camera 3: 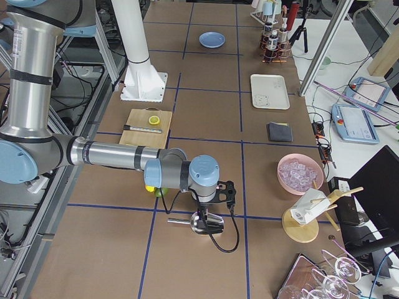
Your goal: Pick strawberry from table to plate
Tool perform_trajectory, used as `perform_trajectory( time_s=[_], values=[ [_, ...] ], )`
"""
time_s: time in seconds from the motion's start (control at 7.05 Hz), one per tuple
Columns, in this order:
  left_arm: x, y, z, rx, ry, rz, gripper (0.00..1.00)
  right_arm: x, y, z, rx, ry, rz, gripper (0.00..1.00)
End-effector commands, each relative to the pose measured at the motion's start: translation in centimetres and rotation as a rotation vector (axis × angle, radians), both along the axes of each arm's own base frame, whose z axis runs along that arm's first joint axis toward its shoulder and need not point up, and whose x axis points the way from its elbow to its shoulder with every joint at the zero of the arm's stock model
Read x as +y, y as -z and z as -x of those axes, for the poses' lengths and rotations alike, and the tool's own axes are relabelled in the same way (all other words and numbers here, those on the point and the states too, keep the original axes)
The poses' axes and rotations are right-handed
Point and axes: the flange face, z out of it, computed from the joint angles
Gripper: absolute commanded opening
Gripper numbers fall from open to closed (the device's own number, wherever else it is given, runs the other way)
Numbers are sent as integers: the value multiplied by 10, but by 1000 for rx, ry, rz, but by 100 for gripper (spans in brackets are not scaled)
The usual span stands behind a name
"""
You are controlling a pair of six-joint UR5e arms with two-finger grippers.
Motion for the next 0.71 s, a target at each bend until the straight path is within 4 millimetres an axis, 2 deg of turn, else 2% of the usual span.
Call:
perform_trajectory(
  time_s=[0.0,0.14,0.28,0.43,0.57],
  values=[
    [0,3,0,5,0,-6,100,0,0,0,0,0,-2,100],
    [1,4,0,5,0,-10,100,0,0,0,0,0,-2,100],
    [1,15,2,-3,3,-31,100,-2,2,0,0,0,-6,100],
    [3,12,1,-7,0,-31,100,-6,6,0,2,-4,-10,100],
    [1,16,4,-54,3,-44,100,-34,34,1,-2,-4,-114,100]
  ],
)
